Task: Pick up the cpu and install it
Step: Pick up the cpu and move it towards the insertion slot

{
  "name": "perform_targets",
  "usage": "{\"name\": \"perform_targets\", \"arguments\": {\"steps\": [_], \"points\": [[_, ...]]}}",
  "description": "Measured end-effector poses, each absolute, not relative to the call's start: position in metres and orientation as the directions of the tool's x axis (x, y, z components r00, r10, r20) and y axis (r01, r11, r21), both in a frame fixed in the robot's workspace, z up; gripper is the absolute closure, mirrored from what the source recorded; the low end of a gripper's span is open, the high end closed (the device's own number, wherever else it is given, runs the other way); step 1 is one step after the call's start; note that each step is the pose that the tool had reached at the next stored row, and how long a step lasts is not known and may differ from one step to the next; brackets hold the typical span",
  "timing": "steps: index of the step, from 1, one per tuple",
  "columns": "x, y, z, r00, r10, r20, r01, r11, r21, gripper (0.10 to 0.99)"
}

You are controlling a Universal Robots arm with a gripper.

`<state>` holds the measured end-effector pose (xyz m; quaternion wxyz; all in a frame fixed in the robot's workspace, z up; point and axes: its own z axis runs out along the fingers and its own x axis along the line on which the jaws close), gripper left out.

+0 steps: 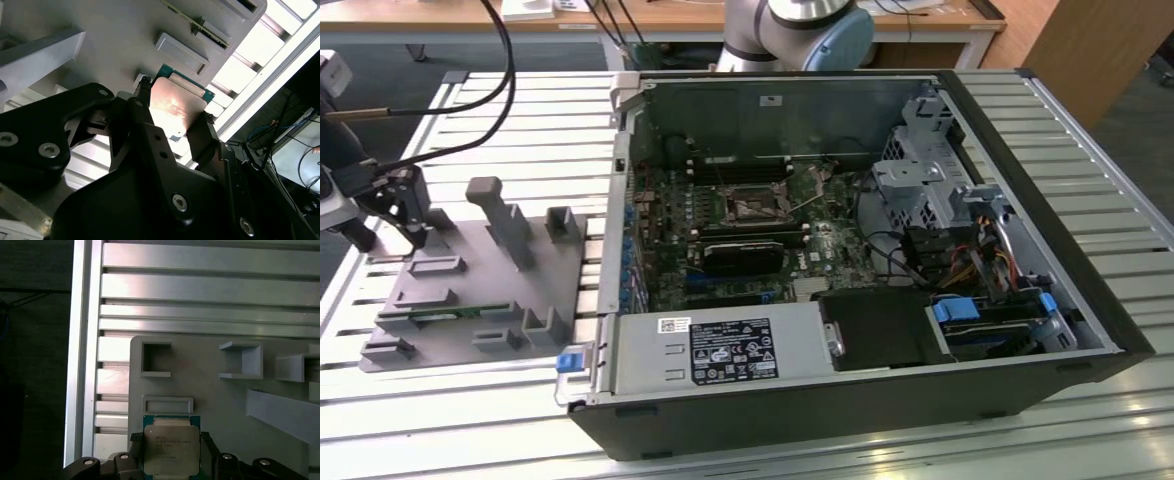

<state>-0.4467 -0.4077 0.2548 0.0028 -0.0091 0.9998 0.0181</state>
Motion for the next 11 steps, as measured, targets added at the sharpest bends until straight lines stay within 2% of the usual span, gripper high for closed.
{"name": "perform_targets", "arguments": {"steps": [11], "points": [[-0.4468,-0.4067,0.261,-1.0,-0.018,-0.006,-0.018,0.999,0.036,0.545]]}}
